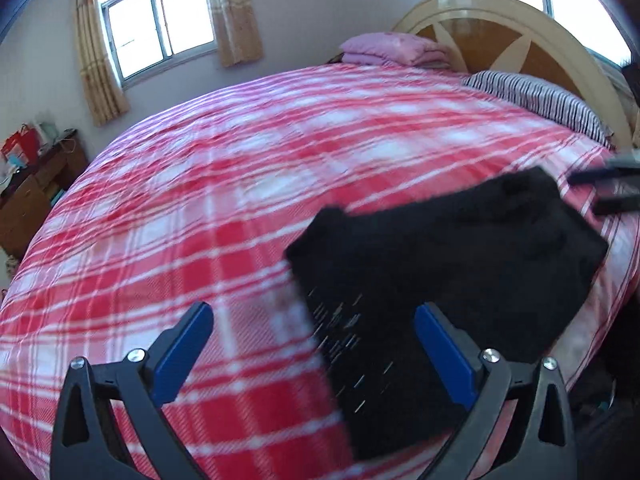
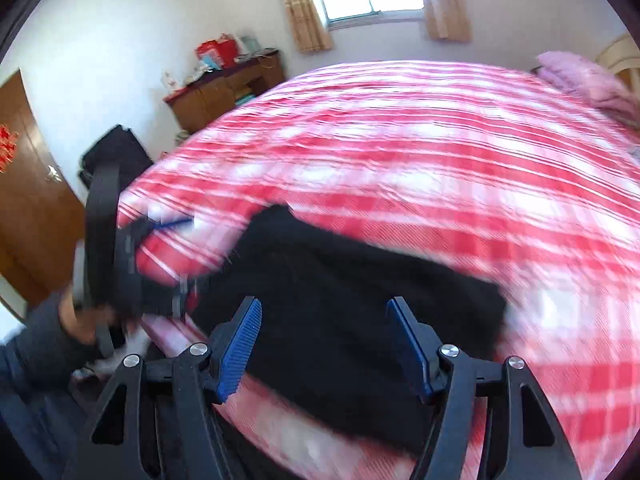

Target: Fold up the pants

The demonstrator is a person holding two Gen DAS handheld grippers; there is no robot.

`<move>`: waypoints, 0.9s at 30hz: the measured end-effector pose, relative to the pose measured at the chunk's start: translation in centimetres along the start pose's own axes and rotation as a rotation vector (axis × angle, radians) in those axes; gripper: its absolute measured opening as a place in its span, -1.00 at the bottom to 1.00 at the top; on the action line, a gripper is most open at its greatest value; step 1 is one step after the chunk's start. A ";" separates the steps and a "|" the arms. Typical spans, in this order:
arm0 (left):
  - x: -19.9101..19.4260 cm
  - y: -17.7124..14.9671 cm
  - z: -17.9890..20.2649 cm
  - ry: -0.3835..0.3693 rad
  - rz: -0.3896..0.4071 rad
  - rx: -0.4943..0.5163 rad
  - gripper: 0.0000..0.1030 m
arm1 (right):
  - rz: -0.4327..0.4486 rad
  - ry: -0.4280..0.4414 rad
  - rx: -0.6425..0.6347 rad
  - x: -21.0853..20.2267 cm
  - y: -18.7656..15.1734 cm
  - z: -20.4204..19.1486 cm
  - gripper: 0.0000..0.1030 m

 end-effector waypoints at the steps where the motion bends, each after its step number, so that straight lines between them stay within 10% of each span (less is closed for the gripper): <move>1: -0.3 -0.9 -0.5 0.000 -0.014 -0.002 1.00 | -0.030 0.046 0.015 1.9 1.0 -0.8 0.29; 10: 0.9 -4.5 0.8 -0.057 -0.067 -0.024 1.00 | -0.256 0.083 0.008 16.9 2.3 -3.9 0.27; 12: 1.1 -4.7 0.6 -0.076 -0.075 -0.048 1.00 | -0.317 0.104 0.017 18.3 1.4 -4.2 -0.05; 15: 1.2 -5.0 0.5 -0.095 -0.079 -0.075 1.00 | -0.313 0.048 -0.009 19.0 1.4 -4.3 -0.49; 27: 0.5 -4.3 0.2 -0.080 -0.056 -0.105 1.00 | -0.164 0.043 0.074 13.9 3.9 -2.3 -0.24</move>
Point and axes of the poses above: each gripper's, at about its wrist camera, not at the fingertips, and x roughly the way its jaws point, z to its right, y to its top, the point moved 8 cm from there along x, roughly the way its jaws point, and after that the axes turned 11 degrees about z, right-handed, at the moved point
